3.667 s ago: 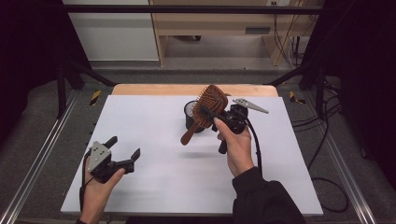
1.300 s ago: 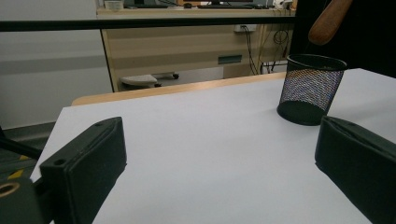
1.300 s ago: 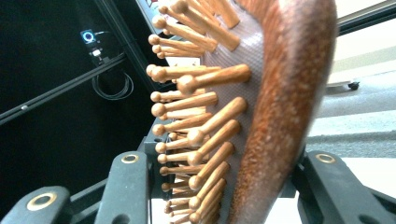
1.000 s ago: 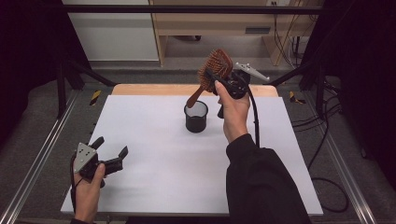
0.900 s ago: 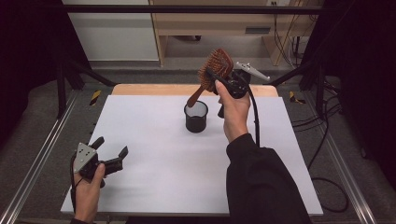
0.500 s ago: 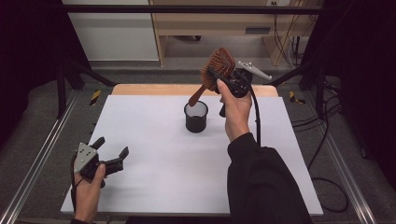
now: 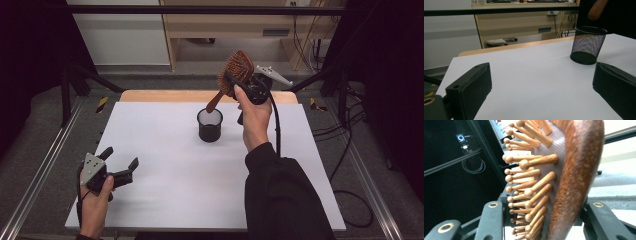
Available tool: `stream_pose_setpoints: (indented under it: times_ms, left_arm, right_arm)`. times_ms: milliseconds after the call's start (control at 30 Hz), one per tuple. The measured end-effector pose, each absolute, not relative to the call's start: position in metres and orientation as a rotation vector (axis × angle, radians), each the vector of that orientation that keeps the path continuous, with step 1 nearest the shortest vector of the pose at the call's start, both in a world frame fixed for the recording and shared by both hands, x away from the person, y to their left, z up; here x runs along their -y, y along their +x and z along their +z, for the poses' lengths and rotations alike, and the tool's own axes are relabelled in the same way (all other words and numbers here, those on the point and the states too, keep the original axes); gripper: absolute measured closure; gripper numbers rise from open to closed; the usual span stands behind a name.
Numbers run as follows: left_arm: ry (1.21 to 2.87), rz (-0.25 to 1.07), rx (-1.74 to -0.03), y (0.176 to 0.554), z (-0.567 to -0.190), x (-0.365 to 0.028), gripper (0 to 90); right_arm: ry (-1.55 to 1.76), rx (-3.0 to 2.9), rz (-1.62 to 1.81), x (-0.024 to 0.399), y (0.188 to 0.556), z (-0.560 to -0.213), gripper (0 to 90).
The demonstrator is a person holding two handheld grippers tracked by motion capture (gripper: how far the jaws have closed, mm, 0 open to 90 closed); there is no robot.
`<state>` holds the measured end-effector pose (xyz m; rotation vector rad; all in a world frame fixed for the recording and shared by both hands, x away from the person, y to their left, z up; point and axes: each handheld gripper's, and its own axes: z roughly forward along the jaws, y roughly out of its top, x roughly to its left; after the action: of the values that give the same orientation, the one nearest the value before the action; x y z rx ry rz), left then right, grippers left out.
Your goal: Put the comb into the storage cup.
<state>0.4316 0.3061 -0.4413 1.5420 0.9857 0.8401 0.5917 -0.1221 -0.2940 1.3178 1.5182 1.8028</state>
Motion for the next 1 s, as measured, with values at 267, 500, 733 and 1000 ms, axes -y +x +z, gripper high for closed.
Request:
stream_pose_setpoints:
  times_ms: [267,500,733,1000]
  left_arm:
    - [1.544,0.840,-0.983,0.4316,-0.4415,-0.3059,2.4]
    - [1.544,0.839,-0.987,0.4320,-0.4418,-0.3064,2.4]
    - [1.546,0.838,-0.980,0.4318,-0.4416,-0.3053,2.4]
    - [1.545,0.837,-0.978,0.4318,-0.4416,-0.3055,2.3]
  right_arm:
    - [1.302,-1.523,1.792,0.1229,0.5913,-0.2941,52.4]
    - [1.304,-1.525,1.785,0.1238,0.5925,-0.2953,52.3]
    - [1.308,-1.529,1.777,0.1233,0.5941,-0.2971,52.3]
    - [1.310,-1.533,1.758,0.1244,0.5958,-0.2996,52.2]
